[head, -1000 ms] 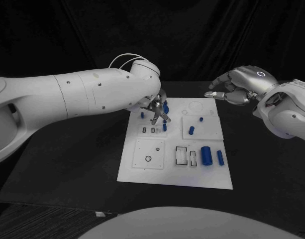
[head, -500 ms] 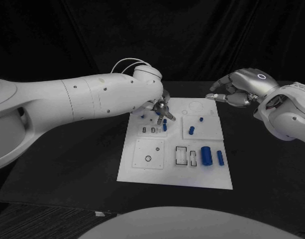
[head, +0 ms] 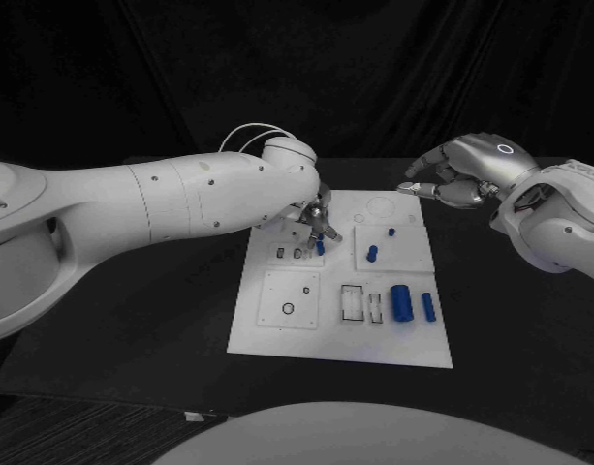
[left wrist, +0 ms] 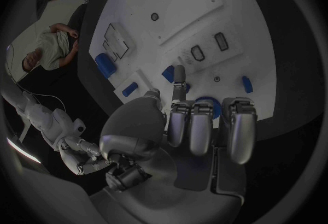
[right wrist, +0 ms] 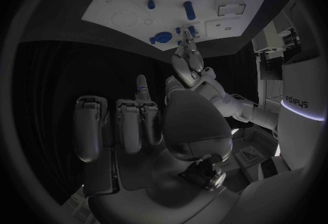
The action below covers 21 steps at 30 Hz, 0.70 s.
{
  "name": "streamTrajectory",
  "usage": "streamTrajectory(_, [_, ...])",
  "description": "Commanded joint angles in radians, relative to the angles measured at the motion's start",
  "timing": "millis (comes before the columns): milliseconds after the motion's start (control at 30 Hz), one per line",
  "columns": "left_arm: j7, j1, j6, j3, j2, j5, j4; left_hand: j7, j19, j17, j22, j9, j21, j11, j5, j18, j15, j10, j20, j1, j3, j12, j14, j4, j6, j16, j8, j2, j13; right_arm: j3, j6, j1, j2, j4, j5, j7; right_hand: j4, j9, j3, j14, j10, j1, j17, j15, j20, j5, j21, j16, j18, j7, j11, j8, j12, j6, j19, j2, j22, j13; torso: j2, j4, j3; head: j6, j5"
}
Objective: Assemble the parts on the task board
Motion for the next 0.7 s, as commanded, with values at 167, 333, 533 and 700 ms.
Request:
streamTrajectory(167, [-0.002, -0.006, 0.012, 0.001, 0.008, 0.005, -0.007, 0.002, 0.051, 0.263, 0.201, 0.003, -0.002, 0.000, -0.001, -0.013, -0.003, 0.106, -0.003, 0.010, 0.008, 0.003, 0.102, -0.001, -0.001, 0.003, -0.006, -0.006, 0.263, 0.001, -0.005, -0.003, 0.005, -0.003, -0.002, 0.000, -0.002, -0.002, -0.003, 0.106, 0.106, 0.013, 0.263, 0.005, 0.007, 0.005, -0.005, 0.003, 0.013, 0.001, 0.006, -0.007, 0.003, -0.008, 0.063, 0.001, 0.236, 0.263, 0.000, -0.0009, -0.0013, 0.000, -0.006])
streamTrajectory(333, [-0.006, -0.008, 0.018, 0.001, 0.009, 0.005, -0.011, 0.001, 0.051, 0.263, 0.201, 0.005, -0.002, -0.001, -0.004, -0.012, -0.004, 0.106, -0.003, 0.014, 0.012, 0.003, 0.102, -0.004, 0.001, 0.003, -0.007, -0.008, 0.263, 0.001, -0.004, -0.003, 0.006, -0.004, -0.002, 0.000, -0.002, -0.002, -0.003, 0.106, 0.106, 0.014, 0.263, 0.005, 0.007, 0.005, -0.005, 0.003, 0.013, 0.002, 0.007, -0.007, 0.003, -0.008, 0.063, 0.001, 0.236, 0.263, 0.000, -0.0005, -0.0010, 0.000, -0.007])
streamTrajectory(533, [-0.012, -0.010, 0.035, 0.001, 0.010, 0.005, -0.014, 0.000, 0.049, 0.263, 0.199, 0.009, -0.003, -0.002, -0.009, -0.012, -0.004, 0.106, -0.004, 0.020, 0.019, 0.003, 0.102, -0.009, 0.002, 0.003, -0.009, -0.011, 0.263, 0.001, -0.003, -0.003, 0.006, -0.005, -0.002, -0.001, -0.002, -0.002, -0.003, 0.106, 0.106, 0.014, 0.263, 0.005, 0.007, 0.005, -0.005, 0.003, 0.013, 0.002, 0.007, -0.007, 0.003, -0.008, 0.063, 0.001, 0.236, 0.263, 0.000, -0.0004, -0.0014, 0.000, -0.011])
streamTrajectory(700, [-0.019, -0.011, 0.053, 0.001, 0.012, 0.005, -0.019, 0.000, 0.048, 0.263, 0.197, 0.012, -0.005, -0.002, -0.014, -0.011, -0.005, 0.106, -0.005, 0.026, 0.026, 0.003, 0.102, -0.015, 0.001, 0.003, -0.012, -0.014, 0.263, 0.001, -0.001, -0.003, 0.007, -0.006, -0.002, -0.001, -0.002, -0.002, -0.003, 0.106, 0.106, 0.014, 0.263, 0.005, 0.007, 0.005, -0.005, 0.003, 0.013, 0.002, 0.007, -0.007, 0.003, -0.008, 0.063, 0.001, 0.236, 0.263, -0.001, -0.0004, -0.0012, 0.000, -0.011])
